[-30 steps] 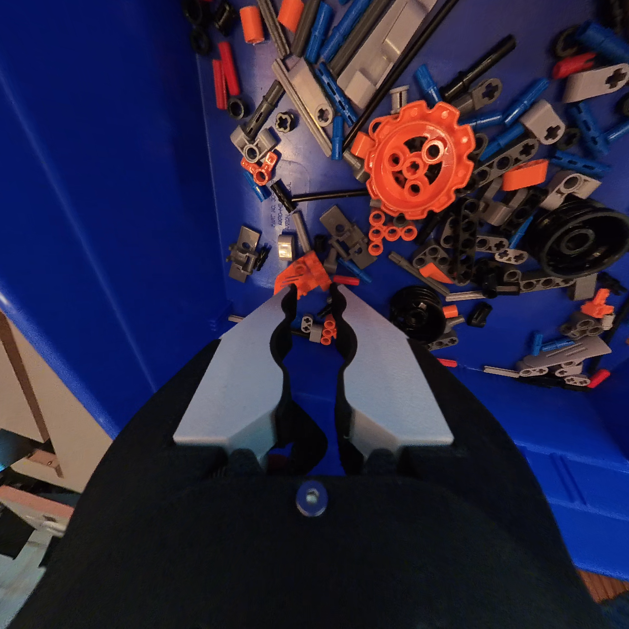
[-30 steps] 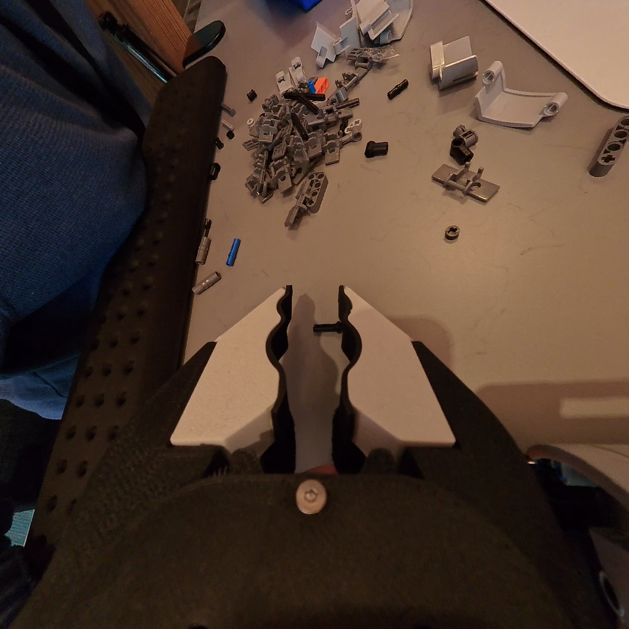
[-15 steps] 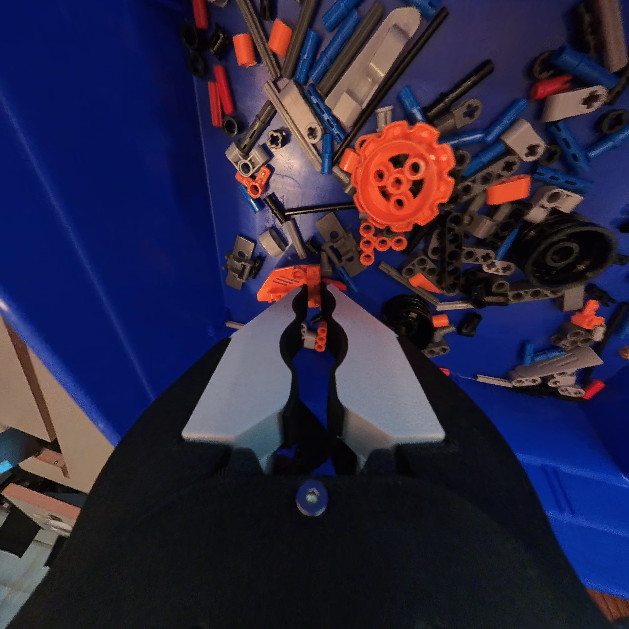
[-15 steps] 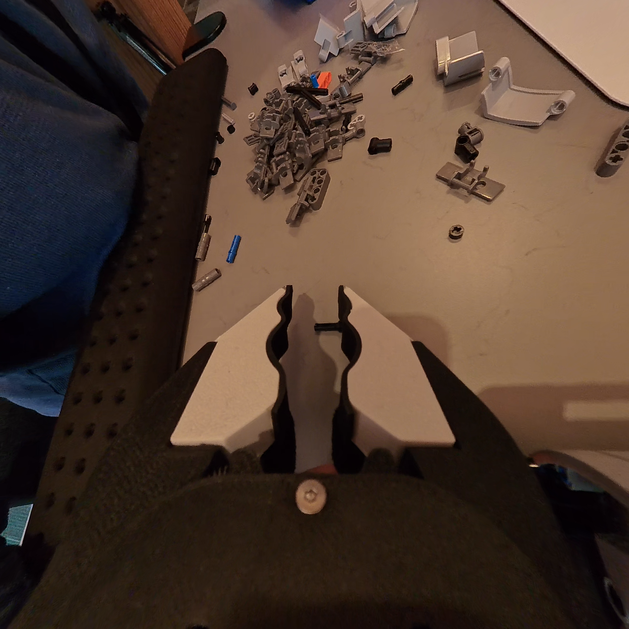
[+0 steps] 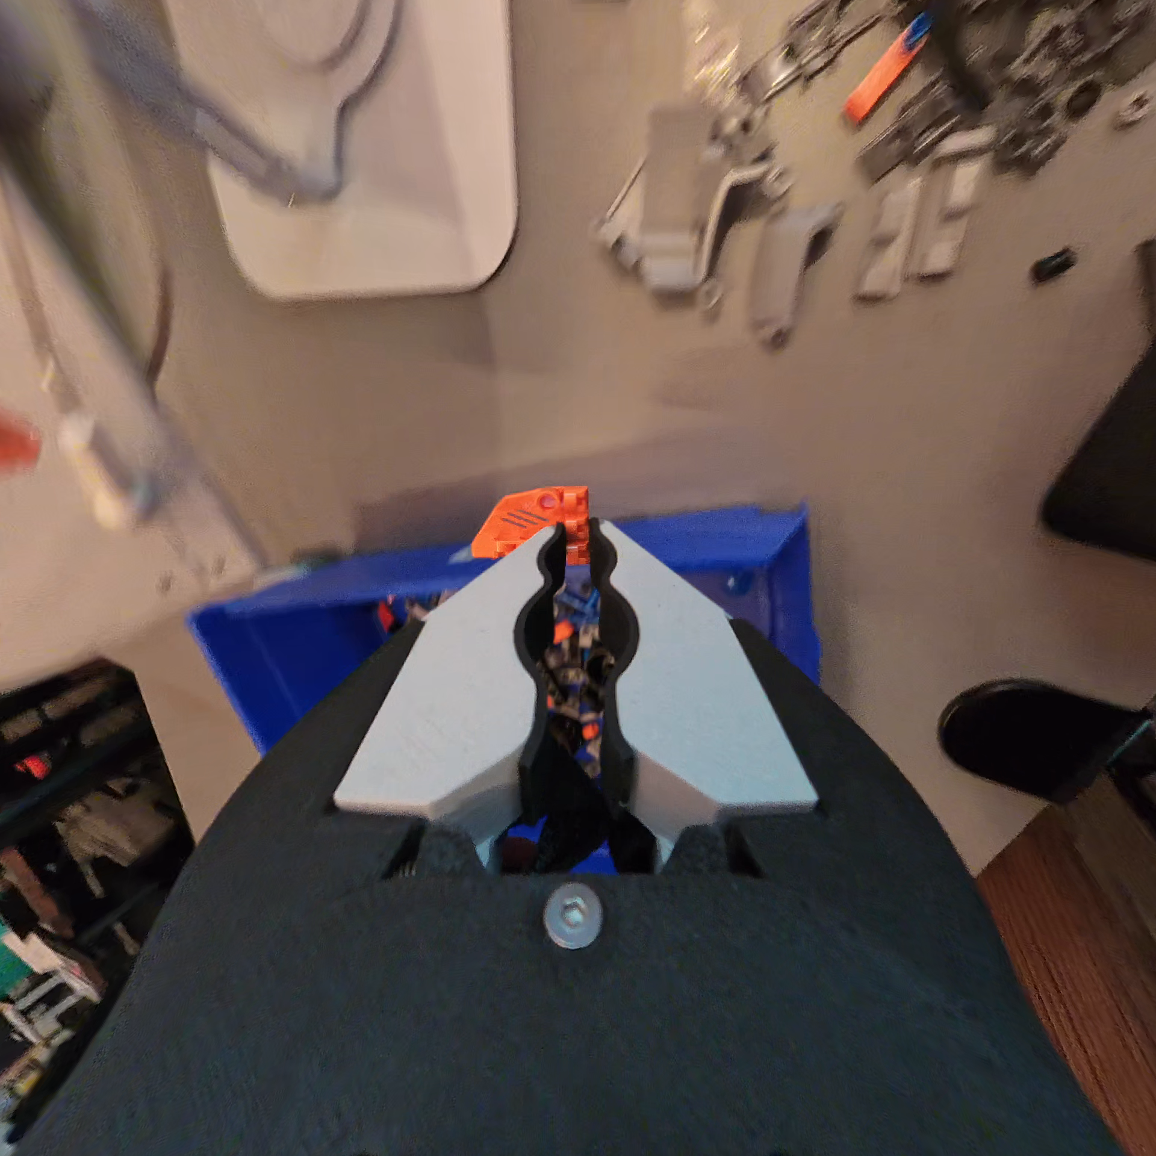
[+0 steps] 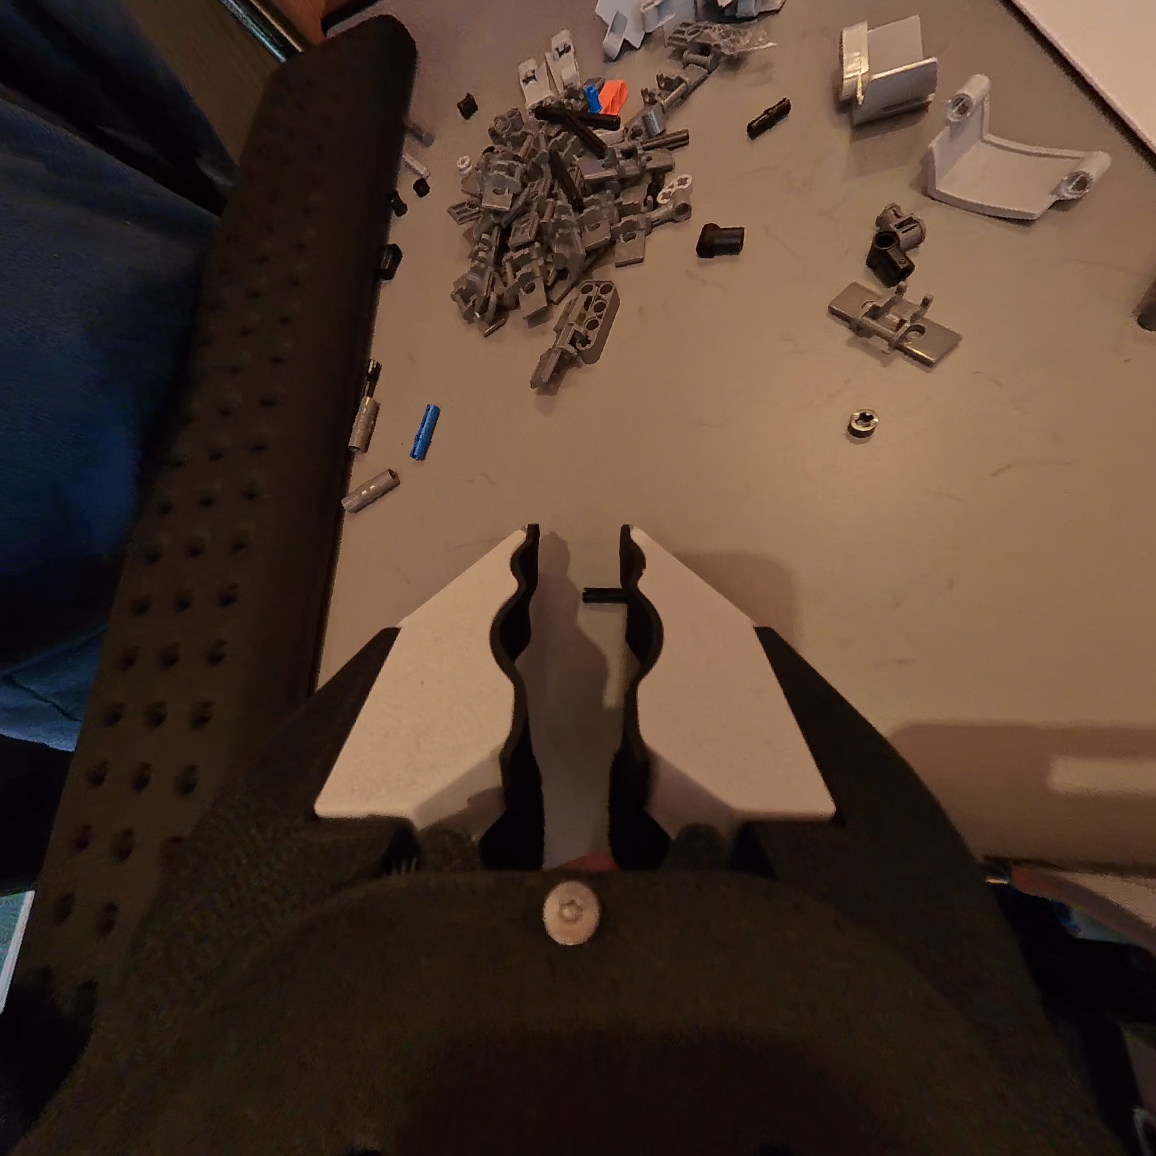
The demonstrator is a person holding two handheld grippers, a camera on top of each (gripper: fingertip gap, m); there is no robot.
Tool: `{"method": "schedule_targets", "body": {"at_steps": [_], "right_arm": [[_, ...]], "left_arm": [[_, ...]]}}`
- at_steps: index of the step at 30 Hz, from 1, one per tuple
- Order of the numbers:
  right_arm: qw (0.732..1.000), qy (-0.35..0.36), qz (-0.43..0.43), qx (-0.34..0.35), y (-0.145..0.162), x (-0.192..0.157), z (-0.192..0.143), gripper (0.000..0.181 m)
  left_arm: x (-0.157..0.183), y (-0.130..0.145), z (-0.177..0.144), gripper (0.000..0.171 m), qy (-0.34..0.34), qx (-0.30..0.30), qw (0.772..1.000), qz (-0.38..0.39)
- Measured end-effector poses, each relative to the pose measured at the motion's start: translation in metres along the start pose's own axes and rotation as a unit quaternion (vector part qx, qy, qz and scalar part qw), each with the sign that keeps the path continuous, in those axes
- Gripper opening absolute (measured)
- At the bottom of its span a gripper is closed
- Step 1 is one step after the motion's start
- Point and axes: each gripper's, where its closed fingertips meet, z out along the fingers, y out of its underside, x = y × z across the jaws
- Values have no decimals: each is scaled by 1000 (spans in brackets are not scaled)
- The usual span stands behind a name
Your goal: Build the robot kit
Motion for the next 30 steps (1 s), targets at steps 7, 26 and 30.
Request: {"method": "schedule_targets", "body": {"at_steps": [7,26,30], "right_arm": [[999,14,-32,-17,5,-3,3,24],[998,24,-60,-27,8,-8,4,26],[998,25,-61,-19,7,-8,3,26]], "left_arm": [[62,-61,38,6,44,-9,997,70],[66,-108,34,20,-9,25,999,34],[52,-142,25,20,-60,66,996,-8]]}}
